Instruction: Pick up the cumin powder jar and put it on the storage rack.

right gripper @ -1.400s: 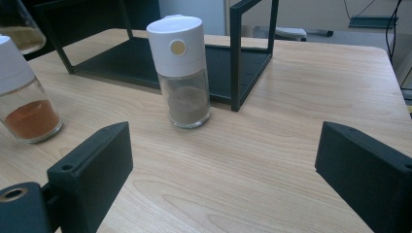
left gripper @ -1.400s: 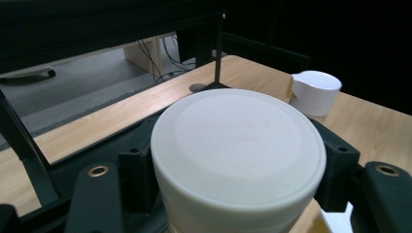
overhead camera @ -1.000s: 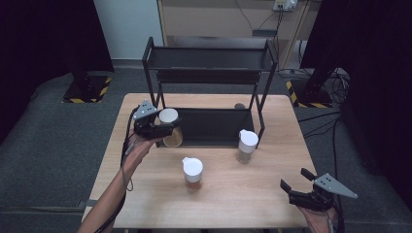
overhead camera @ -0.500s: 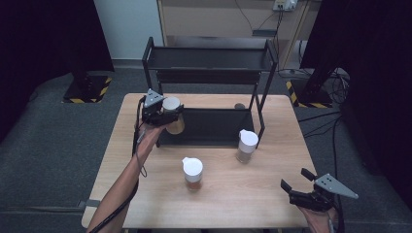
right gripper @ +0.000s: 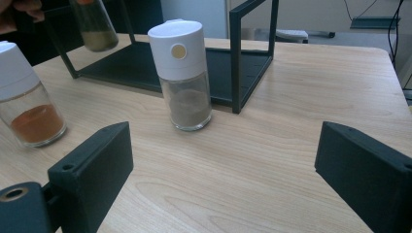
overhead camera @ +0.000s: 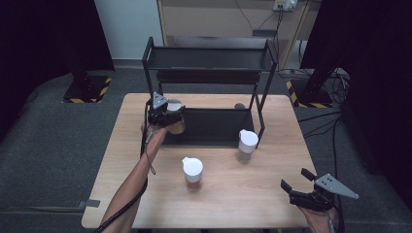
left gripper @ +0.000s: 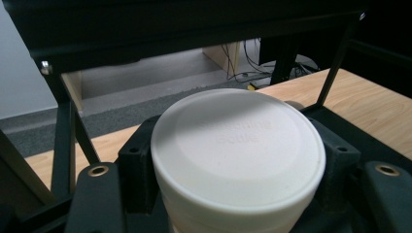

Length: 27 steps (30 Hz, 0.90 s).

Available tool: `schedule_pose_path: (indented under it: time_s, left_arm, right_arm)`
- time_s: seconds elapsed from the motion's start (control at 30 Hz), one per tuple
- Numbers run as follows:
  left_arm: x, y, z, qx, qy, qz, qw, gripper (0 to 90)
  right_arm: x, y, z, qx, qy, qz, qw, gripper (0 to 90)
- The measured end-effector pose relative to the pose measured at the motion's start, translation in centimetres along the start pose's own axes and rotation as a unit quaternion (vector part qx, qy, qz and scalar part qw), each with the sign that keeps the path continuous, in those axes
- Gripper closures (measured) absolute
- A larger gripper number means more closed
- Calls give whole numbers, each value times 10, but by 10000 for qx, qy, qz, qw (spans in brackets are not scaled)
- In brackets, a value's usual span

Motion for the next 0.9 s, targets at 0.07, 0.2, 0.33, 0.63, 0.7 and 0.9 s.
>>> schedule_pose_path:
  time_s: [0.07,0.2,0.33,0.63,0.7,0.9]
  left_arm:
    - [-1,-5,3,46,5,4,10000,330]
    - [-3,-13,8,74,35,-120,9999,330]
    - [-5,-16,13,126,54,-111,9998,330]
    - [-7,-24,19,127,36,-144,9998,330]
    - [-8,-25,19,146,43,-121,9998,330]
    - [-10,-29,21,152,56,-103,9998,330]
  right_arm:
    - [0,0,0,-4,4,-2,10000,69]
    - [-1,0,0,1,16,16,10000,69]
    - [-1,0,0,2,14,15,10000,69]
    - [-2,0,0,0,21,33,10000,69]
    - [-2,0,0,-1,29,41,10000,69]
    - [-2,-1,0,-13,35,41,10000,69]
Point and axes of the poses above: each handheld gripper's, and its own axes: z roughly forward along the jaws, y roughly out of its top, x roughly to its left, the point moved 1 cm from there along z, roughly forward along the jaws, and after that the axes turned 13 degrees about z, right-handed, at the moved point
